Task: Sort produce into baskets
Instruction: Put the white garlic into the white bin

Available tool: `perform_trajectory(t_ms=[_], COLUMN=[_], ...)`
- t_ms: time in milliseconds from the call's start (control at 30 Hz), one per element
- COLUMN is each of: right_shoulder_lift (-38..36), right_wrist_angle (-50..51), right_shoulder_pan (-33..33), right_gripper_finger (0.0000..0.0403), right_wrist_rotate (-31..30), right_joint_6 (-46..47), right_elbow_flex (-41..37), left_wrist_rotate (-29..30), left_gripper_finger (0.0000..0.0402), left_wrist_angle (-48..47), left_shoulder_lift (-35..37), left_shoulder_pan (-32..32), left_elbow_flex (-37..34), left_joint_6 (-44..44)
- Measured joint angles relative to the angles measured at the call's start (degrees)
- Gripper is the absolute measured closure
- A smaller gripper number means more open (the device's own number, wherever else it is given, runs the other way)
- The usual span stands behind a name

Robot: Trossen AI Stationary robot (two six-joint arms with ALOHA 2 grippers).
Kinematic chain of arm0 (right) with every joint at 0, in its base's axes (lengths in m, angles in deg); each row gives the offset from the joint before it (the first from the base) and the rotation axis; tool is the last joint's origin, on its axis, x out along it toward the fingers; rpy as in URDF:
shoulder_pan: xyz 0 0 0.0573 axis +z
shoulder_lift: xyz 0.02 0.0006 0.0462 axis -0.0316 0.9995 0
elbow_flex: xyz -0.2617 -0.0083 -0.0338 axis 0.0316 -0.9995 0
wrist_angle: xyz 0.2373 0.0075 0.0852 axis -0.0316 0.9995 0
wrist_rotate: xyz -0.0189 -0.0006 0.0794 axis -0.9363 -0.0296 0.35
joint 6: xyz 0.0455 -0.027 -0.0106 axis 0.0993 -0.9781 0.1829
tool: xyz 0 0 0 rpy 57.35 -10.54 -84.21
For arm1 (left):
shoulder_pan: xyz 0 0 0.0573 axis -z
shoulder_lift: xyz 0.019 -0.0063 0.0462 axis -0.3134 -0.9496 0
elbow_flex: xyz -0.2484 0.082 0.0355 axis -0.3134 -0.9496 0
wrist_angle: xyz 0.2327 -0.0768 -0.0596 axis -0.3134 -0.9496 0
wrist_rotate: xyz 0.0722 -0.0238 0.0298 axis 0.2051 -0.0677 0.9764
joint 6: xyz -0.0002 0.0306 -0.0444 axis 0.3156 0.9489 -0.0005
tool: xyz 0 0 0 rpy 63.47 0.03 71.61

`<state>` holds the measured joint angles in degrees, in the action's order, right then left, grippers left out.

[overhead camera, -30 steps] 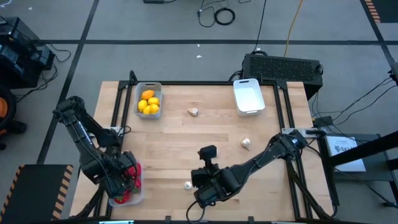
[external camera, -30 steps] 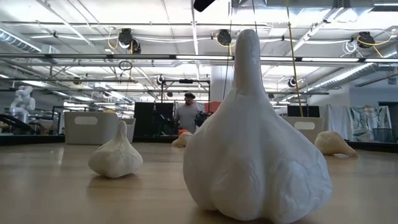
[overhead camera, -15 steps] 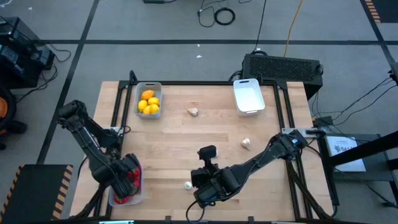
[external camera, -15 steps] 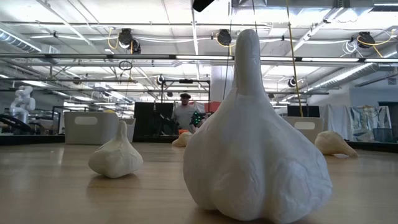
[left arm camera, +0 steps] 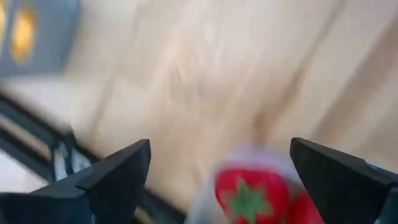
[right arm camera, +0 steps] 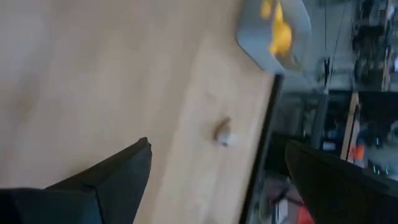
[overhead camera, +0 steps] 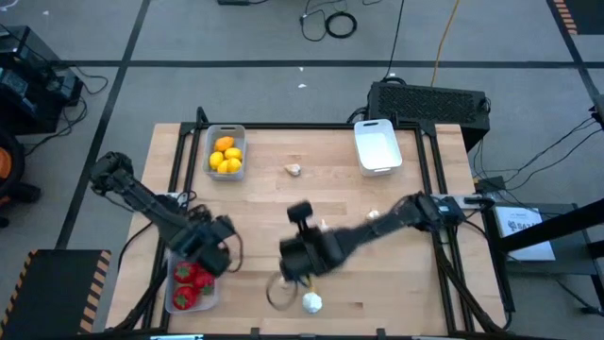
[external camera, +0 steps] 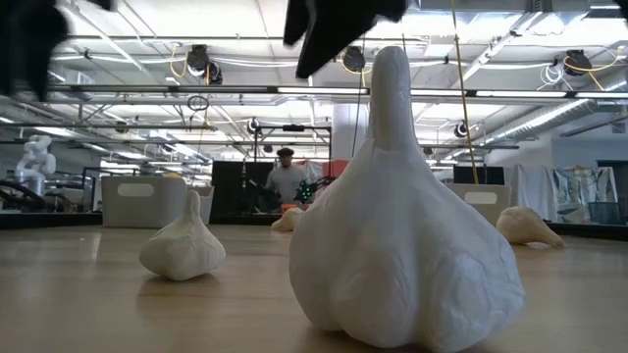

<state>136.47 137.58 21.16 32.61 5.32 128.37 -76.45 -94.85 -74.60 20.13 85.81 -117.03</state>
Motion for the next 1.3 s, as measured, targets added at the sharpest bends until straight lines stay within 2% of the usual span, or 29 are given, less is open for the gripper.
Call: perform_trajectory(t_ms=[67, 133, 367, 500, 567, 767, 933, 1033, 1133, 1200, 1300], right_shoulder_lift=[0.0, -0.5, -3.7, -7.9, -10.2, -15.6, -18.7, -19.9, -22.2, -24.8, -31.3], right_wrist_angle=[0.8, 2.8, 9.6, 10.8, 10.3, 10.6, 9.9, 9.9, 9.7, 8.4, 2.3], right_shoulder_pan=[-3.4, -7.3, -22.9, -31.0, -34.5, -41.9, -45.0, -46.0, -46.7, -46.9, -46.6], right_gripper_finger=[0.0046, 0.0046, 0.0046, 0.0046, 0.0046, 0.0046, 0.0046, 0.0046, 0.0046, 0.0046, 0.0046], right_wrist_rotate=[0.5, 4.0, 25.7, 36.3, 40.7, 42.5, 49.1, 51.0, 53.3, 54.1, 54.2], right_joint_6=[-0.3, -0.4, -4.5, -4.9, -5.2, -6.4, -9.3, -10.3, -9.5, -9.2, -9.0], right_elbow_flex=[0.0, 0.0, 0.0, -0.1, 0.0, 0.0, 0.0, 0.0, -0.5, -3.5, -14.2], left_wrist_rotate=[3.3, 5.5, 10.4, 12.8, 16.0, 25.4, 29.5, 31.6, 31.6, 31.7, 32.6], left_gripper_finger=[0.0013, 0.0013, 0.0016, 0.0042, 0.0059, 0.0095, 0.0100, 0.0100, 0.0100, 0.0100, 0.0100], left_wrist_angle=[2.3, 4.0, 8.4, 13.3, 14.8, 17.7, 21.4, 22.5, 21.7, 21.4, 20.6], left_shoulder_lift=[0.0, 0.0, 0.0, 0.0, 0.0, 0.0, 0.0, 0.0, 0.1, 0.7, 2.5], left_shoulder_pan=[-3.3, -6.7, -20.5, -25.5, -26.9, -29.4, -30.3, -30.6, -30.6, -30.3, -29.2], left_elbow_flex=[0.0, 0.0, 0.0, 0.0, 0.0, 0.0, 0.0, 0.0, 0.0, 0.0, 0.0], left_joint_6=[6.1, 12.0, 28.3, 39.1, 42.7, 46.9, 43.9, 41.1, 44.7, 46.8, 46.6])
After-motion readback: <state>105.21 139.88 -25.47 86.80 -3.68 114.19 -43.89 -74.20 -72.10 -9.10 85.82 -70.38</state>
